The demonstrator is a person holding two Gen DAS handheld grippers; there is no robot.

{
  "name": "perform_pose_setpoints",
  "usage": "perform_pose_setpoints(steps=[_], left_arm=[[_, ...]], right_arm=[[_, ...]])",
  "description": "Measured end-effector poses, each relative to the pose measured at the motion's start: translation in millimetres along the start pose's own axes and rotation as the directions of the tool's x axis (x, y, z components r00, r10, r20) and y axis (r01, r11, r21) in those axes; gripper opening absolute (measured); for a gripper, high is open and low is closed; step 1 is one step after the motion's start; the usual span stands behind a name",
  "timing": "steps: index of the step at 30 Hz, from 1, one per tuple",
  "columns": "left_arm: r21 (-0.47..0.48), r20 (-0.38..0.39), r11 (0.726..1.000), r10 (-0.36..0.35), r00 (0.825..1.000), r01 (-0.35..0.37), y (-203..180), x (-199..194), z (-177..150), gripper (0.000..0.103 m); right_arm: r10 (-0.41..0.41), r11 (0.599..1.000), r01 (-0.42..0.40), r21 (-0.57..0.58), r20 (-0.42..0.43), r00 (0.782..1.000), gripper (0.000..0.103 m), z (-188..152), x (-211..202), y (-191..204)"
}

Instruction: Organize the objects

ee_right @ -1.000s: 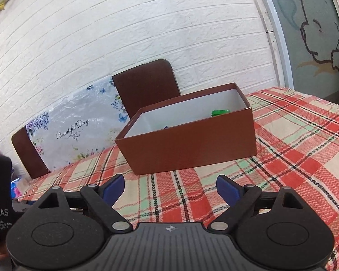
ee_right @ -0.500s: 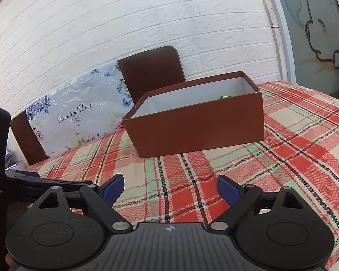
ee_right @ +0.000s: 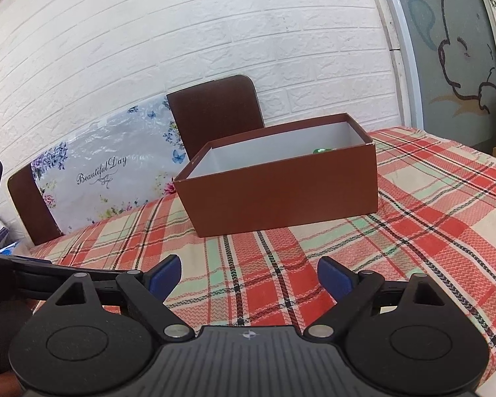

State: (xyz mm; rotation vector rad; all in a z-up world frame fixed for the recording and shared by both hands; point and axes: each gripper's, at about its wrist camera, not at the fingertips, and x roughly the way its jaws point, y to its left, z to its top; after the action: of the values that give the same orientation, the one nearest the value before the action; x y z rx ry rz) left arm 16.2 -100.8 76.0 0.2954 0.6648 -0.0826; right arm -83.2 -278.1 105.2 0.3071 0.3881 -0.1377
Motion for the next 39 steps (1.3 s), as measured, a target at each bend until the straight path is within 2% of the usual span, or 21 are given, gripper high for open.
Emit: perform_pose_setpoints(steps=[9, 30, 39], left_arm=[[-0.002, -0.016, 0.999, -0.05, 0.999, 0.05, -6.0, -4.4, -0.9, 0.103], [-0.022, -0.054, 0.994, -0.111, 0.992, 0.11, -7.1, -11.5, -8.6, 0.103], [-0.014, -0.035, 0.991, -0.133, 0.991, 0.132, -8.3, -17.9, -10.7, 0.103]], right_arm=[[-0.018, 1.0, 0.017, 0.021, 0.007, 1.0, 0.09, -0.5, -2.8, -7.5], [-0.023, 0.999, 0.023, 0.026, 0.011, 1.0, 0.09, -6.9, -10.4, -8.6], [-0.024, 0.999, 0.023, 0.021, 0.026, 0.999, 0.091, -7.3, -15.3, -7.3]])
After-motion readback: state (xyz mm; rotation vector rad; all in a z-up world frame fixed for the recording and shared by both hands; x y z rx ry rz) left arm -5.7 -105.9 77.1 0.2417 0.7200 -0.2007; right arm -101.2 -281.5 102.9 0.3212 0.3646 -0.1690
